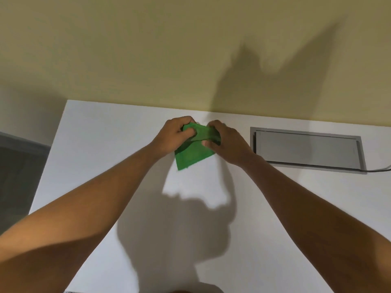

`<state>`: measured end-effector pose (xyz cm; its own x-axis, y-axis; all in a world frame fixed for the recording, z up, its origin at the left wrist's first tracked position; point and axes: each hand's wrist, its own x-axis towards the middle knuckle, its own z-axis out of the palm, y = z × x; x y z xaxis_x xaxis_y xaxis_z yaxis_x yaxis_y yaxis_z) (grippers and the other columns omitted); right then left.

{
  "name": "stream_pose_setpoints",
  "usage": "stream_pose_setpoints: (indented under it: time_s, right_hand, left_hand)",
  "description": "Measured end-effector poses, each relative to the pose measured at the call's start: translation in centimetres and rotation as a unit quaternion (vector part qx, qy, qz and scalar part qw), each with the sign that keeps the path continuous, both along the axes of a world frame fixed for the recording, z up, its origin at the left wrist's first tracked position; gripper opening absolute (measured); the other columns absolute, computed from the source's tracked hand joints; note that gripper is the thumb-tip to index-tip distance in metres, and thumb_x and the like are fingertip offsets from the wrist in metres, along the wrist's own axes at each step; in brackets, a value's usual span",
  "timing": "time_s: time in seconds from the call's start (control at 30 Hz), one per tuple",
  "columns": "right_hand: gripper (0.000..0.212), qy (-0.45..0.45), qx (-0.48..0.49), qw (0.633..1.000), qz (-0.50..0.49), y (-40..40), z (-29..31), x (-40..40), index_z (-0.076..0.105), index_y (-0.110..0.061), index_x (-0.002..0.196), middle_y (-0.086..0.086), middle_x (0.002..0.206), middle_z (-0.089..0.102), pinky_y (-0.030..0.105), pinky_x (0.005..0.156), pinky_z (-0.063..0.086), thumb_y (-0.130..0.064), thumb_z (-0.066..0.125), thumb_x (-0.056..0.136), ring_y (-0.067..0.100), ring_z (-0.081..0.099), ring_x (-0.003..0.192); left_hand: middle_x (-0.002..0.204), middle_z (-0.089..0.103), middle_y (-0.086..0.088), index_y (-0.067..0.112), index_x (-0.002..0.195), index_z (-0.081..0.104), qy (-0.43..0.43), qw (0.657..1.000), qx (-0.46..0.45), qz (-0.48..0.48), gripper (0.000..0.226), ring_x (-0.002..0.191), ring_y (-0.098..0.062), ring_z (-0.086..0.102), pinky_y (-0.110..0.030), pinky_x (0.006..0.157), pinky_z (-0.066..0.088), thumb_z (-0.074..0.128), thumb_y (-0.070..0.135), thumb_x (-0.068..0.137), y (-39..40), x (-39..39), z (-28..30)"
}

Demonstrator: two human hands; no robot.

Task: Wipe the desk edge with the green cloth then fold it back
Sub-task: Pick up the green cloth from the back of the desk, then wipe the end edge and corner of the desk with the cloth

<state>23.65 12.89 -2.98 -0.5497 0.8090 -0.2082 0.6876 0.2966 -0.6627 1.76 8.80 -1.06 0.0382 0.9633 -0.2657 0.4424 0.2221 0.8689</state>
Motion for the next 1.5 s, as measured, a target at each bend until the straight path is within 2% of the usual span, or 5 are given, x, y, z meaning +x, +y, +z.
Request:
stream_pose_setpoints:
  time_s: [0.37, 0.67, 0.93, 1.2, 1.5]
  right_hand:
    - [0.023, 0.174, -0.234, 0.956, -0.035, -7.5, 6.9, -6.6, 0.077, -0.011, 0.109, 0.013, 0.102, 0.081, 0.03, 0.076, 0.062, -0.032, 0.076, 0.098, 0.018, 0.078, 0.088]
    - [0.055, 0.167, -0.423, 0.888, -0.067, -15.0, 9.1, -12.7, 0.067, 0.004, 0.122, 0.018, 0.108, 0.073, 0.046, 0.094, 0.053, -0.035, 0.07, 0.084, 0.034, 0.068, 0.102]
    - [0.039, 0.105, -0.376, 0.92, -0.007, -21.7, 10.3, -20.1, 0.075, -0.007, 0.125, 0.012, 0.117, 0.081, 0.045, 0.106, 0.059, -0.031, 0.08, 0.094, 0.032, 0.077, 0.114]
    - [0.02, 0.148, -0.294, 0.944, 0.032, -24.3, 10.5, -25.2, 0.077, -0.009, 0.119, 0.004, 0.107, 0.084, 0.028, 0.079, 0.062, -0.017, 0.07, 0.102, 0.018, 0.081, 0.096]
    - [0.014, 0.225, -0.131, 0.965, 0.023, -24.0, 10.3, -29.0, 0.08, -0.029, 0.105, -0.012, 0.094, 0.083, 0.019, 0.078, 0.06, -0.019, 0.071, 0.101, 0.006, 0.079, 0.091]
  left_hand:
    - [0.131, 0.075, -0.019, 0.012, 0.12, 0.081, -0.359, 0.884, -0.295, 0.052, 0.074, 0.111, -0.034, 0.077, -0.042, 0.091, 0.064, 0.092, 0.064, 0.067, -13.0, -9.4, 2.7]
    - [0.142, 0.068, -0.023, 0.008, 0.134, 0.073, -0.52, 0.81, -0.187, 0.195, 0.044, 0.124, -0.034, 0.071, -0.041, 0.099, 0.063, 0.055, -0.002, 0.095, -29.0, -14.9, 2.6]
    - [0.083, 0.075, -0.007, 0.014, 0.091, 0.079, -0.323, 0.879, -0.164, 0.31, 0.03, 0.079, -0.02, 0.067, -0.023, 0.06, 0.057, 0.058, -0.008, 0.092, -36.5, -18.8, 4.7]
    - [0.106, 0.079, -0.006, 0.011, 0.118, 0.08, -0.007, 0.963, -0.067, 0.26, 0.029, 0.099, -0.022, 0.072, -0.039, 0.098, 0.06, 0.078, 0.0, 0.092, -38.3, -26.0, 7.1]
    - [0.115, 0.077, -0.013, 0.008, 0.122, 0.079, 0.27, 0.911, 0.146, 0.275, 0.032, 0.107, -0.032, 0.072, -0.036, 0.095, 0.055, 0.062, -0.006, 0.098, -36.9, -28.1, 7.4]
